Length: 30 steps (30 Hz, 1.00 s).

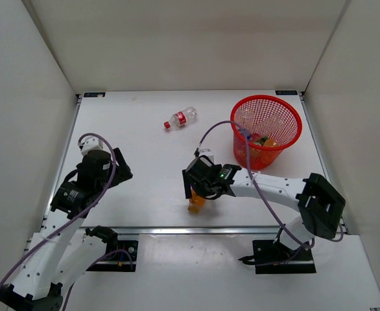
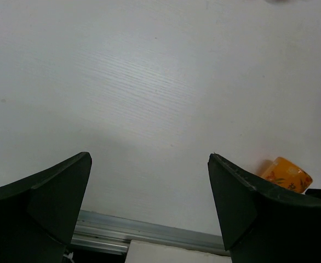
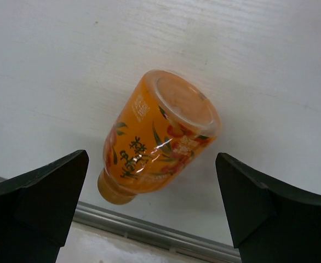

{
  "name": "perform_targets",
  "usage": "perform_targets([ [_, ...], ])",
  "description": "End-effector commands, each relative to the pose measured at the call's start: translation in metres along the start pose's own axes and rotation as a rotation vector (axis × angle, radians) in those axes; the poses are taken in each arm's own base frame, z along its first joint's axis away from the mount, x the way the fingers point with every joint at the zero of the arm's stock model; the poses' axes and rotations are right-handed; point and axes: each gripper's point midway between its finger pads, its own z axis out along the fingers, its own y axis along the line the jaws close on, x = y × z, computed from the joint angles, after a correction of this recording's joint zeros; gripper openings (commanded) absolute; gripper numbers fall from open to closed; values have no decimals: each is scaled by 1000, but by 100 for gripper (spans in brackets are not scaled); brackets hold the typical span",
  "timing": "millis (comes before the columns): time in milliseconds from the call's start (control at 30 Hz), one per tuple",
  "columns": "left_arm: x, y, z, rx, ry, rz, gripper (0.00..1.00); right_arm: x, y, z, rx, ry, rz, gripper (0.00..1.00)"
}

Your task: Put the plastic bottles in the bin

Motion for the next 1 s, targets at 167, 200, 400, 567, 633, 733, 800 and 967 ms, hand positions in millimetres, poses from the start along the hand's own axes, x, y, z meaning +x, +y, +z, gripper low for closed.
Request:
perform_targets([
  [167,10,20,-4,-68,46,63,99,20,8,39,-18,-4,146,97],
  [200,9,19,-6,-58,38,59,98,16,9,41,-22,-9,148,91],
  [400,9,18,-6,-52,34,52,99,-17,8,25,10,-93,71,41],
  [567,4,11,0,-36,22,35,98,-93,10,-42,-95,-265,5,32],
  [633,3,5,2,-16,22,29,98,-141,-6,-82,-115,-364,13,26],
  [733,4,1,9,-9,35,14,99,-196,-47,-131,-85,-473,21,26],
  [800,8,-1,12,-8,52,13,99,-221,-85,-152,4,-538,36,25],
  [967,10,-6,21,-4,72,16,99,-240,-185,-160,165,-541,119,26],
])
